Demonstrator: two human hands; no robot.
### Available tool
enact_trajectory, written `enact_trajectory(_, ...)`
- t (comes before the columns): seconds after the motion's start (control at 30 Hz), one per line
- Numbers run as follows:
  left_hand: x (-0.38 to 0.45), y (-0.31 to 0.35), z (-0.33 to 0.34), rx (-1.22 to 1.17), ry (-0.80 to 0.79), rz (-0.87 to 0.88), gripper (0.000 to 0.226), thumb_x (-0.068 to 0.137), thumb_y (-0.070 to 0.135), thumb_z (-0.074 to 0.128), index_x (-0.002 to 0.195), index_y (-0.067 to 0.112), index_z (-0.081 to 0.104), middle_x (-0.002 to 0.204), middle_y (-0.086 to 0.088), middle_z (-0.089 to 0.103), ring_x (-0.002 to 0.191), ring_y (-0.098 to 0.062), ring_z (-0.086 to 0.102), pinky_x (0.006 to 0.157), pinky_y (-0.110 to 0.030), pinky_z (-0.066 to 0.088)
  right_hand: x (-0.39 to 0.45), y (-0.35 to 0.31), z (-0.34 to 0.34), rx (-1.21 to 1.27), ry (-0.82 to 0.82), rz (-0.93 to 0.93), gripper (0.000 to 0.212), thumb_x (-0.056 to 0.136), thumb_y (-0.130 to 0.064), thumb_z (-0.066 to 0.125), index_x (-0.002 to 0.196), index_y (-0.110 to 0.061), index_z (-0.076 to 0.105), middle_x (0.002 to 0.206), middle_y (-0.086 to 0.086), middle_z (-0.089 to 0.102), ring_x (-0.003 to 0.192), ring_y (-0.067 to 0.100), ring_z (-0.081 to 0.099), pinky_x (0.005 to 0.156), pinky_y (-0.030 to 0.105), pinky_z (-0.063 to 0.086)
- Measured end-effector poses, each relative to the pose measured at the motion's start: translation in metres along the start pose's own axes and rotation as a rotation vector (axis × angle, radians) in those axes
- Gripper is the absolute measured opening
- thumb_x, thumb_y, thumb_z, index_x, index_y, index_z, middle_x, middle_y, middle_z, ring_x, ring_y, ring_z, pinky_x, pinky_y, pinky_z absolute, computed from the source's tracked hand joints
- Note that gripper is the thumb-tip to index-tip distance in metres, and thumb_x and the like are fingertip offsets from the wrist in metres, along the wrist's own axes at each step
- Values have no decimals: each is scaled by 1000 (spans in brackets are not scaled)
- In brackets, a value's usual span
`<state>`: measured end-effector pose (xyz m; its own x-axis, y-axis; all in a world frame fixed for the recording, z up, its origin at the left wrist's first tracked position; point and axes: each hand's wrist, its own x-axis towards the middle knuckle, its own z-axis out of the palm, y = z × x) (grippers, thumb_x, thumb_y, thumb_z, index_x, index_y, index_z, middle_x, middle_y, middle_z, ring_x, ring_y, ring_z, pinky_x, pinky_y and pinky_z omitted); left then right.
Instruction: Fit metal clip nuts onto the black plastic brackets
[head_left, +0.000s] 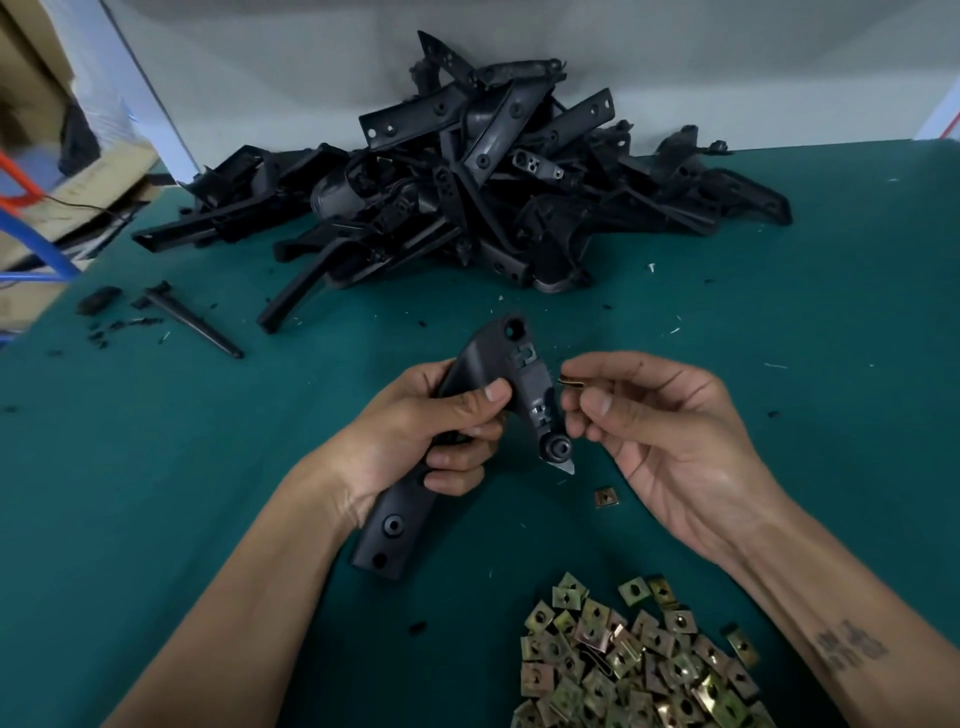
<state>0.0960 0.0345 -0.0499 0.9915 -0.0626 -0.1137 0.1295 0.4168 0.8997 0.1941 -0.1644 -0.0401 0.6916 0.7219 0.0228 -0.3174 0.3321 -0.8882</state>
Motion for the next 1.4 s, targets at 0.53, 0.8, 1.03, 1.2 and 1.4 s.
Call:
enact_trajectory(0.53,-1,1,0,67,17,11,26,87,18,72,78,12,49,66,-5,24,42,-6,28,37,-17,30,-6,-1,15,-31,149,4,24,60,-11,84,83,-9,80,78,13,72,67,18,68,63,21,57)
enact_trajectory(0.8,-1,1,0,54,12,10,23,87,17,72,79,13,51,64,-2,29,41,-5,29,36,-17,30,-9,1,21,-47,233,-6,19,59,-17,85,76,-12,79,81,14,74,71,20,71,65,23,57)
enact_trajectory(1.03,0,1,0,61,13,21,19,87,18,72,77,15,55,63,-1,32,41,-5,29,37,-16,30,-10,1,21,-21,220,24,15,60,-11,84,74,-8,76,84,18,75,75,22,72,67,24,58)
enact_trajectory(1.2,-1,1,-1,73,10,28,16,87,19,72,75,19,62,64,-2,30,41,-5,30,37,-16,30,-10,2,24,-22,203,12,13,59,-12,83,70,-11,77,84,17,75,78,22,72,73,25,59)
enact_trajectory(1.4,0,1,0,68,30,40,17,87,20,72,75,20,61,65,-3,31,42,-6,30,36,-17,31,-10,8,31,22,298,-2,9,63,-9,80,70,-10,75,84,16,73,77,23,69,72,29,59)
